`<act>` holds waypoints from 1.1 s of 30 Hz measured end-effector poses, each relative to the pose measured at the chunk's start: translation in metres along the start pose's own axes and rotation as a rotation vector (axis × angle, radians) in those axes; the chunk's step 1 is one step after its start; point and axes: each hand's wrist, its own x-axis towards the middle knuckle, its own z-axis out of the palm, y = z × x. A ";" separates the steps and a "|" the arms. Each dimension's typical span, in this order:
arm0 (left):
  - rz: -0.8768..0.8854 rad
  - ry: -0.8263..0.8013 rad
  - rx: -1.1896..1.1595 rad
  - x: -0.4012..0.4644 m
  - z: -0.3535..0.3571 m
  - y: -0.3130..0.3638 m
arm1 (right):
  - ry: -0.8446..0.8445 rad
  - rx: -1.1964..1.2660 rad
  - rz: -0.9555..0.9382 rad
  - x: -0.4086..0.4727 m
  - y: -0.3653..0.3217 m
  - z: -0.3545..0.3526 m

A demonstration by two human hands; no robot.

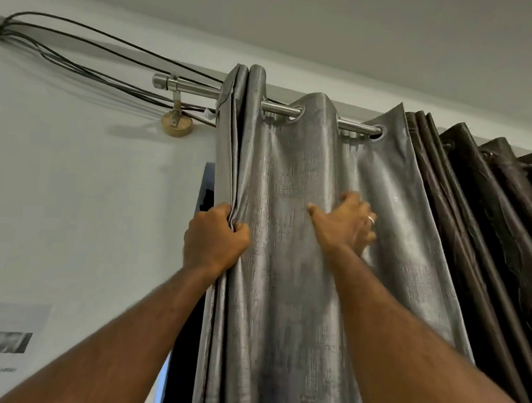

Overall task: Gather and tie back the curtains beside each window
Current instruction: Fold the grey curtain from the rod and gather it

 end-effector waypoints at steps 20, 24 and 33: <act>0.021 -0.059 -0.011 0.013 -0.039 -0.042 | -0.509 0.203 -0.483 -0.057 -0.141 0.063; 0.001 -0.098 -0.053 0.010 -0.039 -0.038 | -0.294 0.359 -0.462 -0.065 -0.102 0.054; -0.048 -0.031 -0.012 -0.008 -0.021 -0.021 | 0.199 0.011 -0.229 -0.035 -0.049 0.009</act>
